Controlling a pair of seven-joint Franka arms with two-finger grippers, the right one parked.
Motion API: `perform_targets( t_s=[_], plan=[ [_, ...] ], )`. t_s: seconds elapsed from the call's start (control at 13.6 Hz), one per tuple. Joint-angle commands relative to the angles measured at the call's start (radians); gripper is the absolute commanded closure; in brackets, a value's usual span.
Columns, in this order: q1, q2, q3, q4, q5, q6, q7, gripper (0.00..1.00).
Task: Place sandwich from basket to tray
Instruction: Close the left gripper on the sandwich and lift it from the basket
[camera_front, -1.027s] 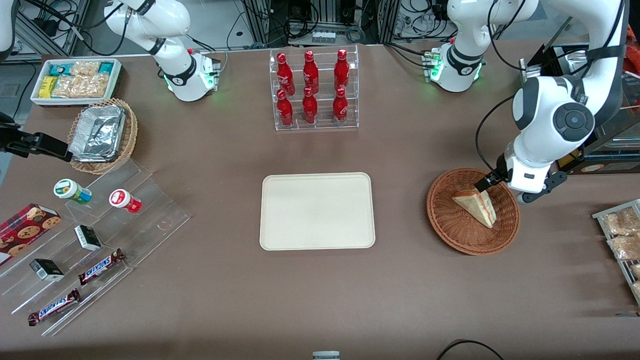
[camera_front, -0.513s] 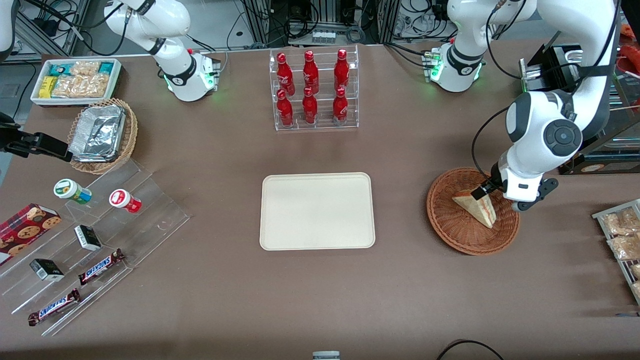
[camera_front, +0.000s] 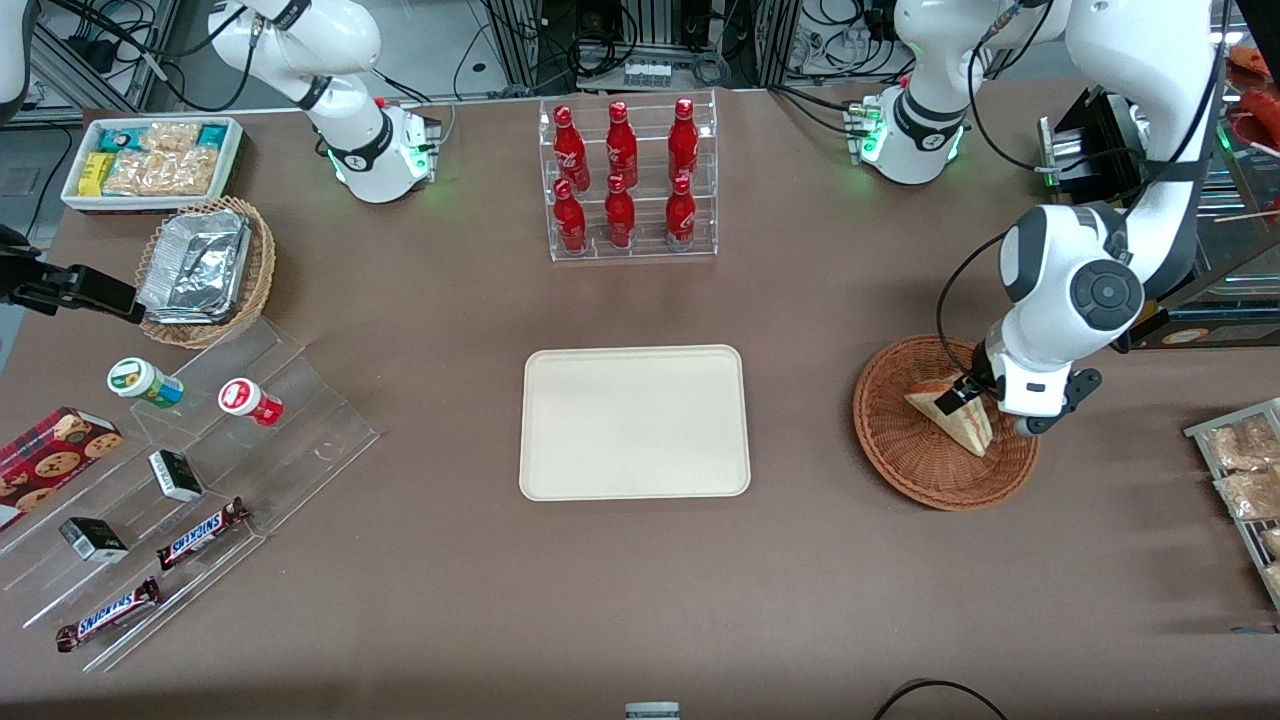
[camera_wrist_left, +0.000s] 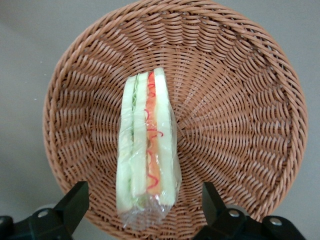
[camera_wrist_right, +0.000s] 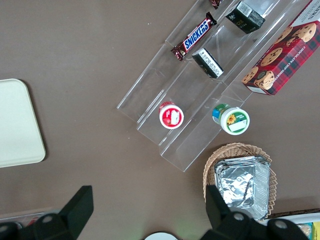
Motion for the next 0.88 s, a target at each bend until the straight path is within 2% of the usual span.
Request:
perform_targets(
  t_s=[0.0,0.29,0.37,0.44,0.59,0.66,0.81],
  plan=[
    [-0.007,0.026,0.006,-0.001,-0.007,0.043,-0.02,0.0],
    [-0.007,0.062,0.006,-0.002,-0.007,0.061,-0.022,0.01],
    [-0.007,0.066,0.006,-0.002,-0.007,0.06,-0.023,0.12],
    [-0.007,0.07,0.006,-0.005,-0.007,0.058,-0.042,0.31],
    [-0.008,0.069,0.006,-0.008,-0.004,0.049,-0.097,0.88],
    [-0.008,0.069,0.006,-0.008,-0.004,0.043,-0.099,1.0],
    [-0.008,0.067,0.006,-0.004,0.004,0.032,-0.09,1.0]
  ],
)
